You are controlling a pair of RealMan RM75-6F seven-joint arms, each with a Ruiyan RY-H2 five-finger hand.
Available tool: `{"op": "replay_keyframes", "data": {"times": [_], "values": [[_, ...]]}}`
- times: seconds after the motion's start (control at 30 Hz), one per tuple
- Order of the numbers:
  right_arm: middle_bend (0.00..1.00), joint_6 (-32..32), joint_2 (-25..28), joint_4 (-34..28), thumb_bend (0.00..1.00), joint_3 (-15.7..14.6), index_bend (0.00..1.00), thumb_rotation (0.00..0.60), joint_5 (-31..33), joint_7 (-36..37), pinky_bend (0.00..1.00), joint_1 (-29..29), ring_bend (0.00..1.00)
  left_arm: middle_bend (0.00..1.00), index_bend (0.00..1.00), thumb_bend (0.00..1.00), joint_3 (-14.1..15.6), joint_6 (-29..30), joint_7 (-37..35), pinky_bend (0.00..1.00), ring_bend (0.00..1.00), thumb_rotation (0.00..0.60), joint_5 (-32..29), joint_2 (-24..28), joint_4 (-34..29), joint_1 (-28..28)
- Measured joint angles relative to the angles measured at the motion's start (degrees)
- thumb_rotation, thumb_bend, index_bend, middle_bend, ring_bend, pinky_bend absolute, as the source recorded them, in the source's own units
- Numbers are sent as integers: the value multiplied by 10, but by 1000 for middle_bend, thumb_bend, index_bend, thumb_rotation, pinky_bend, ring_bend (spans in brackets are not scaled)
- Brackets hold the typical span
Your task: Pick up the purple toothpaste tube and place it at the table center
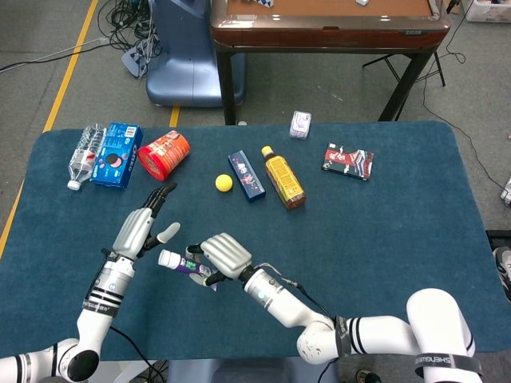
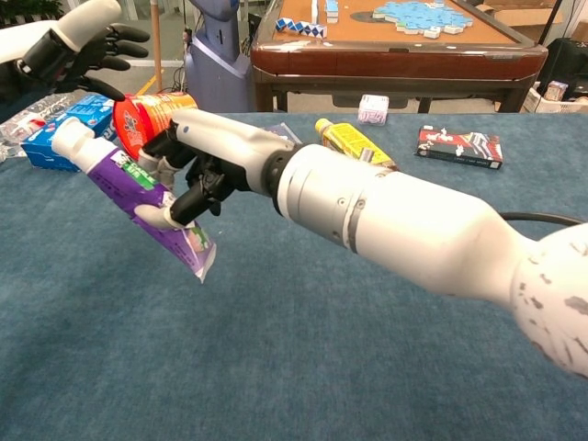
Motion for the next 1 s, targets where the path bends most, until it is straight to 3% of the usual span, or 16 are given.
{"op": "replay_keyframes", "data": {"times": [1.0], "values": [[918,-28,-27,58,842,24,1000,600,-11,24,596,27,773,24,0,0,10,-15,-76,124,14,0,58,-20,17,-1]]}}
